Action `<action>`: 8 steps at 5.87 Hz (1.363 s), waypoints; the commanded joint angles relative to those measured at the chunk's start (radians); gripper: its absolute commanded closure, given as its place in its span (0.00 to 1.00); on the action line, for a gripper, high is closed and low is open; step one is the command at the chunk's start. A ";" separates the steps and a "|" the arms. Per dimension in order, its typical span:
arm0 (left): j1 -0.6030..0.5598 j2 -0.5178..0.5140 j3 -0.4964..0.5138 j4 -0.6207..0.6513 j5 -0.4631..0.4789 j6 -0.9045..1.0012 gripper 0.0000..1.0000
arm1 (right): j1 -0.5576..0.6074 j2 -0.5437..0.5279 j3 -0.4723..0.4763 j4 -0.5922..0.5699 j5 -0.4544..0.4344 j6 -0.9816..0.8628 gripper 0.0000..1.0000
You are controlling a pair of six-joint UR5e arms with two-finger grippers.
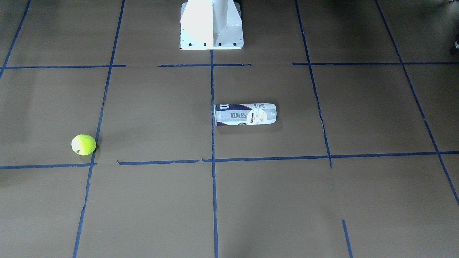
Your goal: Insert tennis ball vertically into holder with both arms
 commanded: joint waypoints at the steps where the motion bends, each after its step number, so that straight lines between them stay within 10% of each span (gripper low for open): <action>1: 0.136 -0.069 -0.031 -0.103 -0.045 -0.071 0.00 | 0.000 0.003 0.001 0.000 -0.001 -0.001 0.00; 8: 0.790 -0.795 0.097 -0.129 0.332 -0.309 0.00 | 0.000 0.000 0.028 0.002 -0.001 -0.009 0.00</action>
